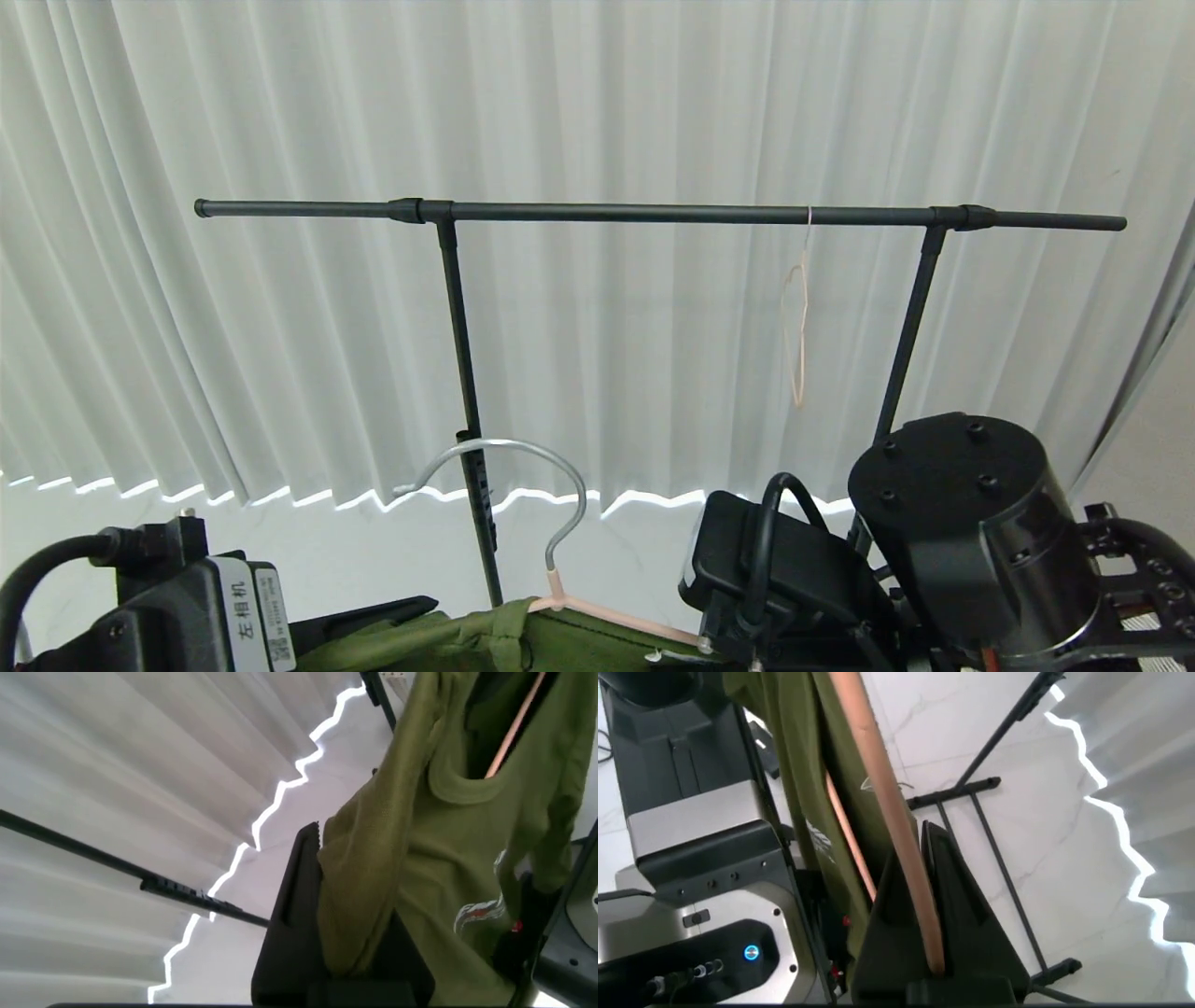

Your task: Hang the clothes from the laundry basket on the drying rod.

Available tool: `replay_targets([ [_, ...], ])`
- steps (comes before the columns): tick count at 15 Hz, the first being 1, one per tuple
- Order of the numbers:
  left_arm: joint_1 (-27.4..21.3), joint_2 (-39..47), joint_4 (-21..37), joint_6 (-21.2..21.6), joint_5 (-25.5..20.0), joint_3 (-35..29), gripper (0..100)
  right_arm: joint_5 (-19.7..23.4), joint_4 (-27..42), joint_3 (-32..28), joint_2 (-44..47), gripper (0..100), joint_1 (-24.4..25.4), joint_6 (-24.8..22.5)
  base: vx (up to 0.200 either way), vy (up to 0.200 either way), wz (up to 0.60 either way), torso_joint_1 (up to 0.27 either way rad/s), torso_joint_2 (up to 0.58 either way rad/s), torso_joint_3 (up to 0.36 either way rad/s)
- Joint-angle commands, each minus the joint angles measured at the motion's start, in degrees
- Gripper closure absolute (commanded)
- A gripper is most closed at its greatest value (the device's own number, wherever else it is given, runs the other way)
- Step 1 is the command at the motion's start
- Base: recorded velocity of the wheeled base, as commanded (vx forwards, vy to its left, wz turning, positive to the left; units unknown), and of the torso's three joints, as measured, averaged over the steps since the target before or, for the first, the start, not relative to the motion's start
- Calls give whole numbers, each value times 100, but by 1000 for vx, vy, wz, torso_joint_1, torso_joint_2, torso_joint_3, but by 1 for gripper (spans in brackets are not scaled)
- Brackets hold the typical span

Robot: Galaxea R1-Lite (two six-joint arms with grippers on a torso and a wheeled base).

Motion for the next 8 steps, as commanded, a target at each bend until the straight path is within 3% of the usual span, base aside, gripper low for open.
replay_targets([
  [1, 4, 5, 9, 18, 11, 1, 100, -6, -1, -2, -40, 100, -5, -2, 0, 0, 0, 0, 0, 0],
  [2, 4, 5, 9, 18, 11, 1, 100, -6, -1, -2, -75, 100, -5, -11, 0, 0, 0, 0, 0, 0],
  [3, 4, 14, 9, 9, 11, 1, 0, -6, -1, -11, -110, 100, 4, -19, 0, 0, 0, 0, 0, 0],
  [8, 48, -74, 9, -8, 19, 28, 0, -190, 61, 7, -409, 100, -75, -37, 0, 0, 0, 0, 0, 0],
])
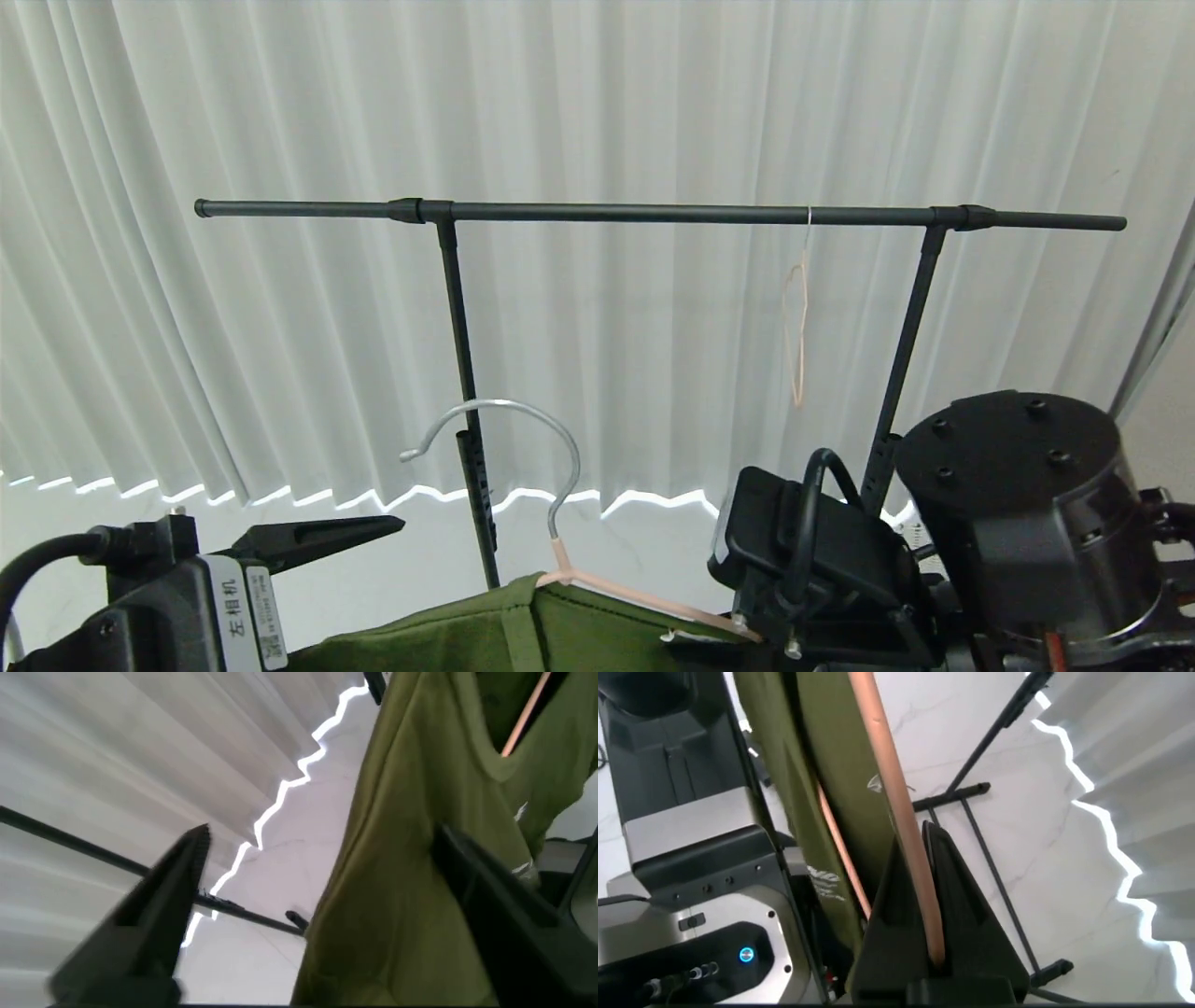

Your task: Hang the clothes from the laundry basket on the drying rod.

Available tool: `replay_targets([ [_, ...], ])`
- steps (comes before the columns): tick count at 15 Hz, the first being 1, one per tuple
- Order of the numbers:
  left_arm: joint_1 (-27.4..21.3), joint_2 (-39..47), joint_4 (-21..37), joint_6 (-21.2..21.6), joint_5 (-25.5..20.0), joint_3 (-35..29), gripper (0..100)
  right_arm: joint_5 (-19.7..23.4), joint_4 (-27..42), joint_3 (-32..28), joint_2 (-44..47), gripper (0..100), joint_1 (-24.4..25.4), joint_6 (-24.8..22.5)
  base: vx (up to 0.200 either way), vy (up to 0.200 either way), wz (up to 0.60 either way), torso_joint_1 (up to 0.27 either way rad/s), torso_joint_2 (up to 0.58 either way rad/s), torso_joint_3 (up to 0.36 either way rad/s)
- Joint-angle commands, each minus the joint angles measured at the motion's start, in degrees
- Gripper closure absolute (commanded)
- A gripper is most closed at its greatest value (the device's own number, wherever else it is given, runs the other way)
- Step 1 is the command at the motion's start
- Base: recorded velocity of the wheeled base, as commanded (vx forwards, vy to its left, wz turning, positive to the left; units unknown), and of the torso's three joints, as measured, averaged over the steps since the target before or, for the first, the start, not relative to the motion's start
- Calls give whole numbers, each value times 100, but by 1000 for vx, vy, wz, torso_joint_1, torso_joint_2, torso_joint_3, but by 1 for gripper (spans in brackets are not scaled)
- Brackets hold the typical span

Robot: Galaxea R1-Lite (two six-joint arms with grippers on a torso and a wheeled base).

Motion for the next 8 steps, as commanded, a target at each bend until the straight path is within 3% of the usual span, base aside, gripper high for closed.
replay_targets([
  [1, 113, -58, -25, -36, 4, 81, 0, -173, -2, 71, -215, 100, -131, 5, 0, 0, 0, 0, 0, 0],
  [4, 280, -163, -403, -309, 4, 133, 0, -260, 376, 176, -505, 100, -553, -13, 0, 0, 0, 0, 0, 0],
  [8, 684, -559, -465, -309, 4, 608, 0, -322, 974, 194, -1059, 100, -1080, -136, 0, 0, 0, 0, 0, 0],
])
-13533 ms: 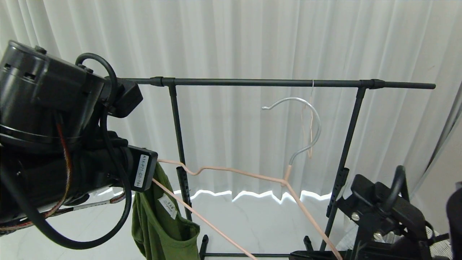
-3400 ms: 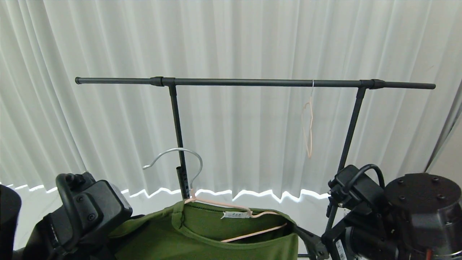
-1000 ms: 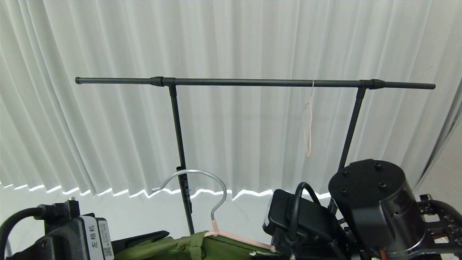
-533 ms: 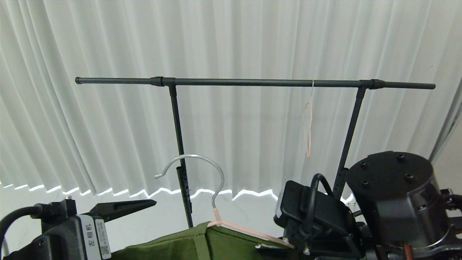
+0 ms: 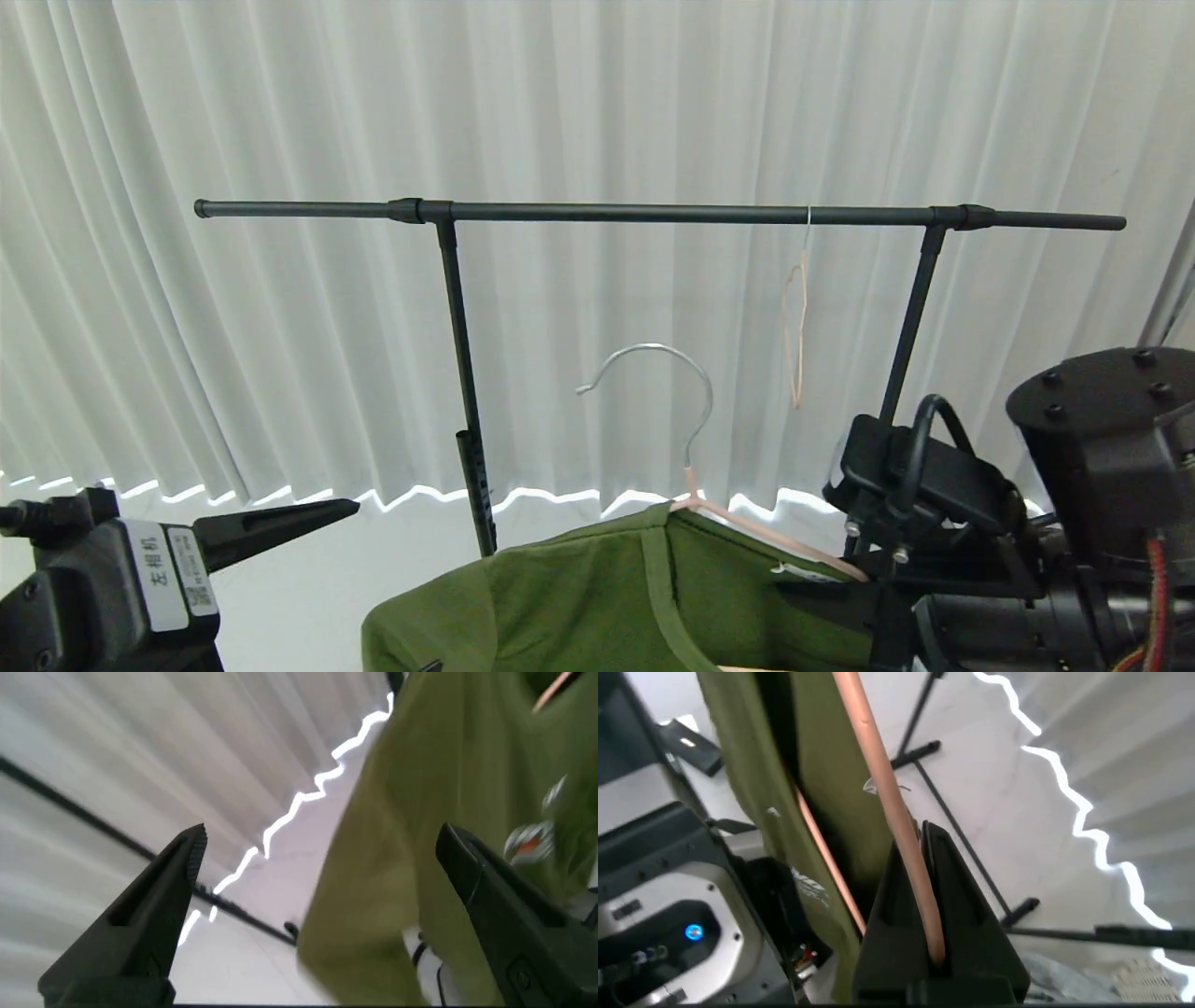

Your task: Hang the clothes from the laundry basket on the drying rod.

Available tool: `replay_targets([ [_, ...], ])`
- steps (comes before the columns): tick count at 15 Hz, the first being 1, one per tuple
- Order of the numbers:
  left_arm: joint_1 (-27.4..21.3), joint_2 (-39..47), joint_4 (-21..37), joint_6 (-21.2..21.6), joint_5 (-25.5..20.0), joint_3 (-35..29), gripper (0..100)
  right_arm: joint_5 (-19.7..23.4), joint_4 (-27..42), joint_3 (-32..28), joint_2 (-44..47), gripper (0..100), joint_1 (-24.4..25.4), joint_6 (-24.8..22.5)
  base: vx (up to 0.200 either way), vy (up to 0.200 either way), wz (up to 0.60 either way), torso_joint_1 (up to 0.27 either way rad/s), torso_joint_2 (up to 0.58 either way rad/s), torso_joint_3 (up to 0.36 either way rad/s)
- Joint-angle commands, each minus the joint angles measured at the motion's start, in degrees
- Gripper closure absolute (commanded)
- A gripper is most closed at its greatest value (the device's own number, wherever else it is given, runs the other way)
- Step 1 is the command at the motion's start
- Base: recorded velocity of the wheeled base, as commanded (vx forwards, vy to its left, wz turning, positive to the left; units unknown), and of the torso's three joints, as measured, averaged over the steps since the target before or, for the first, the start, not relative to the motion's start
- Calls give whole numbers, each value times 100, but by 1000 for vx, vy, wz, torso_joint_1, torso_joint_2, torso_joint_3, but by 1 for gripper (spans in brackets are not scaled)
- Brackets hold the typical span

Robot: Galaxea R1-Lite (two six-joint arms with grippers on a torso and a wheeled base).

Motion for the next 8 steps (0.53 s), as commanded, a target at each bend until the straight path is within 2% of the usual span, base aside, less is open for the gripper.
replay_targets([
  [1, 347, -299, 6, 17, 9, 441, 0, 4, 146, 21, -456, 100, -248, -98, 0, 0, 0, 0, 0, 0],
  [5, 979, 26, 6, -18, -18, 1003, 0, 4, 199, 12, -790, 100, -222, -309, 0, 0, 0, 0, 0, 0],
  [8, 979, 536, -3, -449, -378, 1012, 0, 30, 208, 12, -887, 100, -125, -476, 0, 0, 0, 0, 0, 0],
])
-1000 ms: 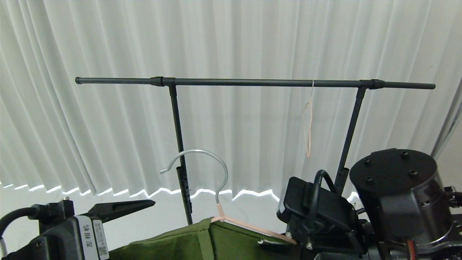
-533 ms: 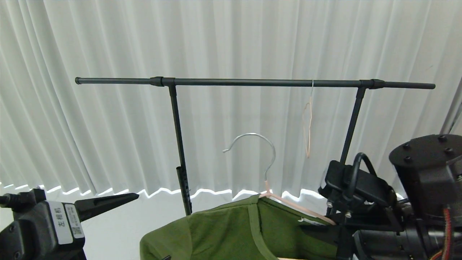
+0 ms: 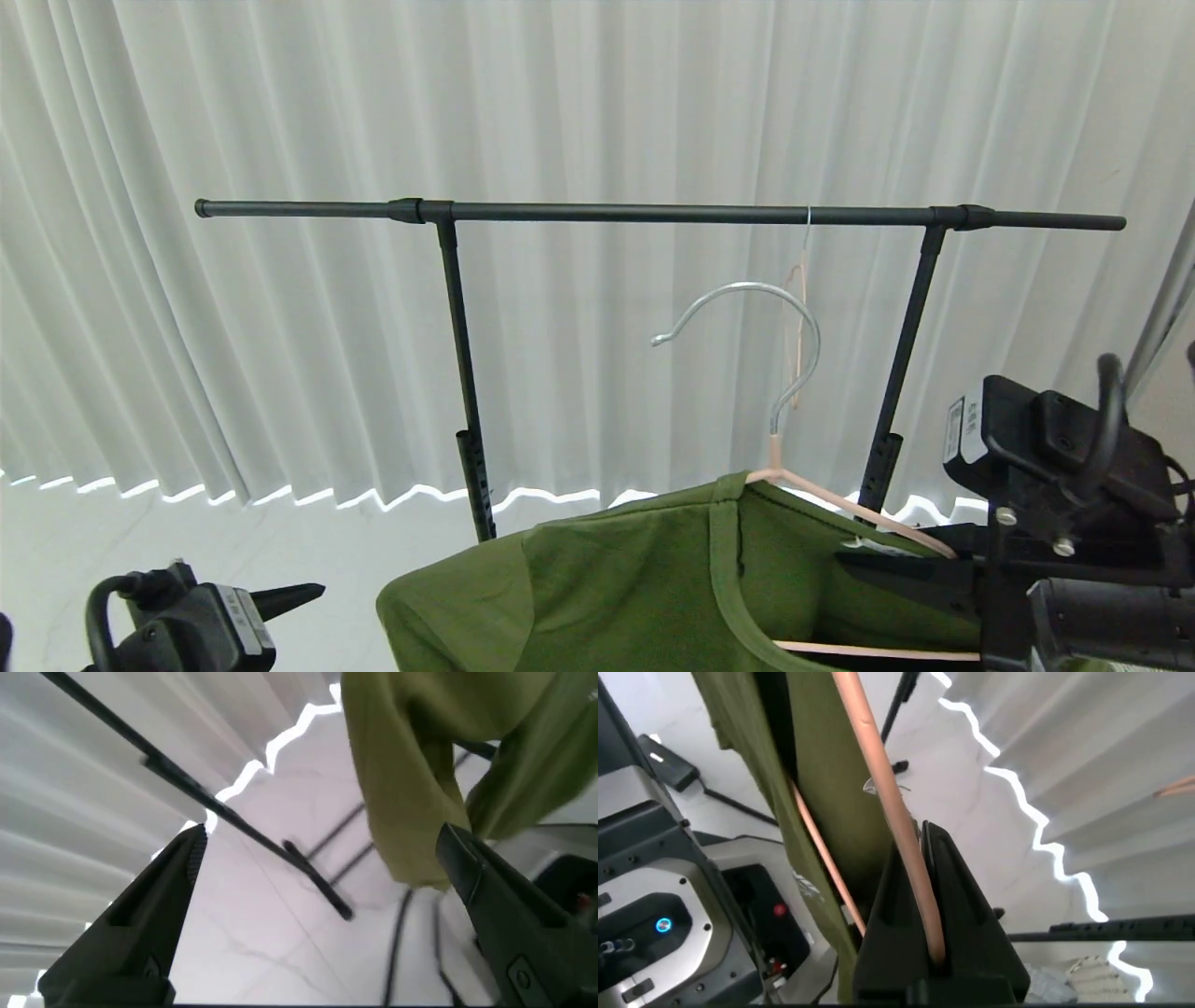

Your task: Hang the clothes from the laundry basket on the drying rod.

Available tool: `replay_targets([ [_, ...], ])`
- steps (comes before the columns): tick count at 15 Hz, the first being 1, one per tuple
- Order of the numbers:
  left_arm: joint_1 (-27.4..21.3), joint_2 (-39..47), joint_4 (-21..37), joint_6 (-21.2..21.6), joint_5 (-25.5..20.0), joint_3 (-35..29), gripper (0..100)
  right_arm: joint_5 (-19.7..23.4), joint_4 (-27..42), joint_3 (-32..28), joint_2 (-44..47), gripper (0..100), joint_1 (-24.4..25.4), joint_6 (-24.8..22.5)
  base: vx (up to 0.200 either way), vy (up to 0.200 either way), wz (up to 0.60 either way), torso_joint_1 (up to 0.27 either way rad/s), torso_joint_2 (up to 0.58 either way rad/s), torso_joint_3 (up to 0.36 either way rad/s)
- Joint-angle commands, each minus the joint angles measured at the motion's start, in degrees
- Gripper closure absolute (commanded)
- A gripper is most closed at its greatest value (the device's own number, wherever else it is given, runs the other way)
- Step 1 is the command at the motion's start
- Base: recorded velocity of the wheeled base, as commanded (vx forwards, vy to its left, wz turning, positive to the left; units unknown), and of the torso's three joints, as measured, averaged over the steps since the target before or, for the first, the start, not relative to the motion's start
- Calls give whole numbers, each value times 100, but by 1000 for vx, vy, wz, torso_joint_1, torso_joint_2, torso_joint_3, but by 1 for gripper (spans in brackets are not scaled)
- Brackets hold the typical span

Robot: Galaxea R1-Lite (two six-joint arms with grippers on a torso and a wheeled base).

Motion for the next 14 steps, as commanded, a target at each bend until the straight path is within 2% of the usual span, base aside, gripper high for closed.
replay_targets([
  [1, 20, 469, -8, -213, -156, 15, 0, 6, -10, 0, -95, 100, 59, 1, 0, 0, 0, 0, 0, 0],
  [5, 29, 496, -78, -239, -429, 41, 0, 6, -36, -9, -87, 100, 164, -8, 0, 0, 0, 0, 0, 0],
  [6, 38, 505, -78, -239, -429, 41, 100, -12, -27, -9, -95, 100, 164, -8, 0, 0, 0, 0, 0, 0],
  [9, 328, 487, -78, -239, -411, 50, 100, -21, 26, 17, -122, 100, 120, -8, 0, 0, 0, 0, 0, 0],
  [11, 785, 461, -96, -213, -376, 76, 100, -100, 254, 35, -166, 100, -12, -8, 0, 0, 0, 0, 0, 0],
  [12, 1215, 452, -78, -169, -367, 85, 100, -100, 412, 44, -236, 100, -126, -8, 0, 0, 0, 0, 0, 0],
  [14, 1576, 461, -96, -81, -288, 164, 100, -100, 570, 149, -377, 100, -302, -17, 0, 0, 0, 0, 0, 0],
])
